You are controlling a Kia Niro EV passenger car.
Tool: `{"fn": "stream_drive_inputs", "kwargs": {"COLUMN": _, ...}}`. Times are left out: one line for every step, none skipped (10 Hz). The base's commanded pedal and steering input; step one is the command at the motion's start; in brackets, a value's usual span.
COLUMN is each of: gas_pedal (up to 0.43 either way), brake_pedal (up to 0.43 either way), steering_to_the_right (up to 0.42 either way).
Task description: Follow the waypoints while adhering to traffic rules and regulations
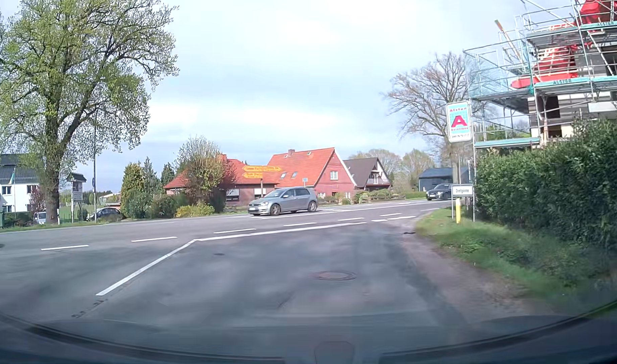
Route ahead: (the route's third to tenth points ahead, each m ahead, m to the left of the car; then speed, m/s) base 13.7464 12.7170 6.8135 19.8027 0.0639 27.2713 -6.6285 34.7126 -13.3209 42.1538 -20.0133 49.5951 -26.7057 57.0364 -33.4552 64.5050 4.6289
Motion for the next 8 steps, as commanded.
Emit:
{"fn": "stream_drive_inputs", "kwargs": {"gas_pedal": 0.000, "brake_pedal": 0.146, "steering_to_the_right": 0.018}}
{"fn": "stream_drive_inputs", "kwargs": {"gas_pedal": 0.000, "brake_pedal": 0.146, "steering_to_the_right": 0.019}}
{"fn": "stream_drive_inputs", "kwargs": {"gas_pedal": 0.000, "brake_pedal": 0.146, "steering_to_the_right": 0.018}}
{"fn": "stream_drive_inputs", "kwargs": {"gas_pedal": 0.000, "brake_pedal": 0.146, "steering_to_the_right": 0.015}}
{"fn": "stream_drive_inputs", "kwargs": {"gas_pedal": 0.000, "brake_pedal": 0.146, "steering_to_the_right": 0.010}}
{"fn": "stream_drive_inputs", "kwargs": {"gas_pedal": 0.000, "brake_pedal": 0.152, "steering_to_the_right": 0.002}}
{"fn": "stream_drive_inputs", "kwargs": {"gas_pedal": 0.000, "brake_pedal": 0.152, "steering_to_the_right": -0.006}}
{"fn": "stream_drive_inputs", "kwargs": {"gas_pedal": 0.000, "brake_pedal": 0.152, "steering_to_the_right": -0.013}}
